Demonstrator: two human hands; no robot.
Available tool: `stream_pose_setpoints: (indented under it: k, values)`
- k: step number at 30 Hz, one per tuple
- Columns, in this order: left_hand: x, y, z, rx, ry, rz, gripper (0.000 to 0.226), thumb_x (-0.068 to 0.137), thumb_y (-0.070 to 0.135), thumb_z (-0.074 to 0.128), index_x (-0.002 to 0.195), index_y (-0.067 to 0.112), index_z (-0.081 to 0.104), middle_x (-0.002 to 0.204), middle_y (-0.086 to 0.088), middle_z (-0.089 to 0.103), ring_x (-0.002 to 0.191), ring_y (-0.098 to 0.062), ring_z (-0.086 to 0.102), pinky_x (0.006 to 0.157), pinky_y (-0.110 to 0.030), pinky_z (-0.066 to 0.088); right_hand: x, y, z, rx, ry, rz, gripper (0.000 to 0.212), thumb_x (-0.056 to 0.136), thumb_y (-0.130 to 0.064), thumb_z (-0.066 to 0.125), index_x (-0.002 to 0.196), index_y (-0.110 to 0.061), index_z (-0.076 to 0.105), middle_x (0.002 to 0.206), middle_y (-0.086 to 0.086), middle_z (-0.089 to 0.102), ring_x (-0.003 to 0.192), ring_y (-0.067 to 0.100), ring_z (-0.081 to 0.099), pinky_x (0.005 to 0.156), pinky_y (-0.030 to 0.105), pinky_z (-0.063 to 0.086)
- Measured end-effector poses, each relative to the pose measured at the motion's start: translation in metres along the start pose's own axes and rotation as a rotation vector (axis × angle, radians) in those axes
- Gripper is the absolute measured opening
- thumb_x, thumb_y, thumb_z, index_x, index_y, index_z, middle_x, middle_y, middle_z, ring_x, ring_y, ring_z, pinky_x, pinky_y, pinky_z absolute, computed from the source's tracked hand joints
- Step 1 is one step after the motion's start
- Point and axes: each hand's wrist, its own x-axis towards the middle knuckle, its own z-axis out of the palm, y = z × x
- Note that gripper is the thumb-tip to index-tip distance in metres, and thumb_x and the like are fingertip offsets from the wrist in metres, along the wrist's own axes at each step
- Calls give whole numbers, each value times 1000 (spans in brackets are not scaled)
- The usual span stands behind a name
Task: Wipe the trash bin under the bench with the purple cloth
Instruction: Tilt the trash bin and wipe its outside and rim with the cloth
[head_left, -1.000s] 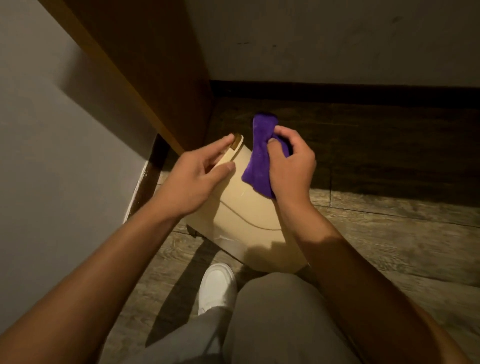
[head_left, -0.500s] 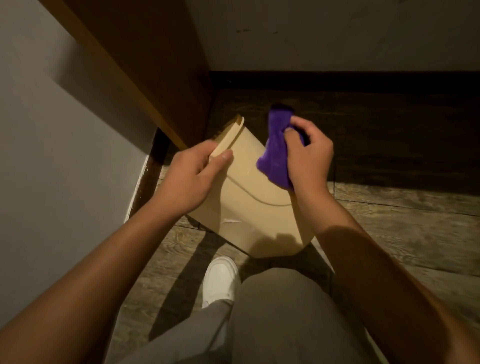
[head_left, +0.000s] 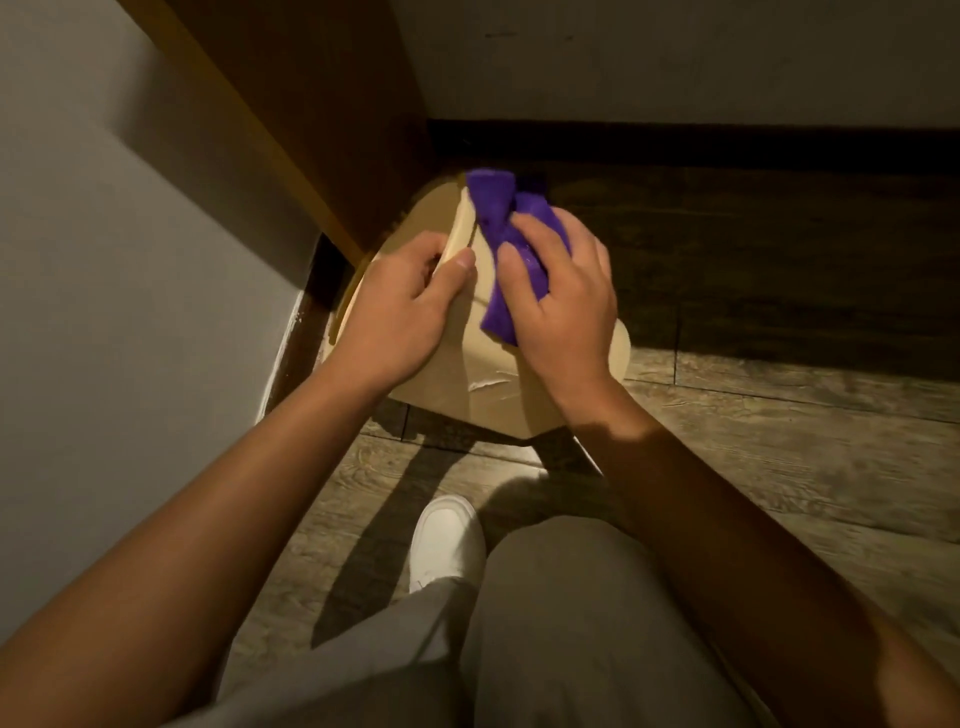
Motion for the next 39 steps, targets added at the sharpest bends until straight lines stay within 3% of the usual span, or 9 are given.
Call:
stream_pose_setpoints:
  k: [5,9,13,18,21,28,32,36,39]
  values:
    - [-1,-9,-9,-95,75,-131,26,106,38,46,111,21,64,99,4,64,88,-11,60,70,-33,47,-23,78,-10,-65,-35,324,42,101,-46,49,136,-25,61,148,7,52,131,27,50,101,43,47]
    - [3,-3,-4,-122,74,-138,24,104,42,45,107,29,65,99,4,66,90,-17,63,76,-40,52,-10,95,-18,-1,-12,534,38,102,-36,56,137,-21,62,141,6,58,123,24,58,94,31,45]
    - [19,3,-7,-222,-5,-211,31,105,45,43,95,34,71,91,8,72,88,-17,68,77,-36,51,0,46,-14,110,73,298,36,95,-20,63,131,-17,67,135,4,63,120,16,59,105,40,50]
    - [43,10,-8,-371,-81,-254,41,110,36,37,90,26,72,81,10,76,84,-5,71,77,-23,52,1,-32,26,135,25,-97,42,100,-33,55,142,-28,57,153,7,48,141,26,44,109,37,43]
    - [42,4,-10,-277,-35,-247,42,109,42,35,90,26,69,81,9,74,84,-7,71,76,-23,53,3,-10,29,-22,16,-56,46,97,-35,51,141,-25,59,151,13,50,139,34,44,107,49,45]
    - [40,12,9,-214,58,-182,55,110,39,33,114,-9,60,105,-26,63,96,-35,60,87,-47,47,3,83,1,-100,-42,528,46,98,-36,41,140,-26,57,134,10,55,121,26,53,89,32,40]
    - [42,20,18,-134,37,-177,50,109,43,33,108,3,61,99,-12,60,93,-24,57,84,-38,45,22,96,-16,-63,-173,737,38,100,-37,57,135,-23,62,125,5,64,106,20,60,82,32,42]
    - [23,-12,-6,214,-96,-48,58,101,65,35,149,31,38,126,3,62,103,-15,61,87,-37,50,33,81,-32,33,-154,666,32,97,-37,64,127,-27,65,119,-4,64,107,17,63,83,30,52]
    - [-27,-52,-15,476,-57,24,56,100,60,31,125,16,55,93,2,65,80,-23,66,65,-36,53,34,50,-36,158,-147,545,29,99,-32,63,127,-27,67,127,-3,66,106,12,61,76,17,49]
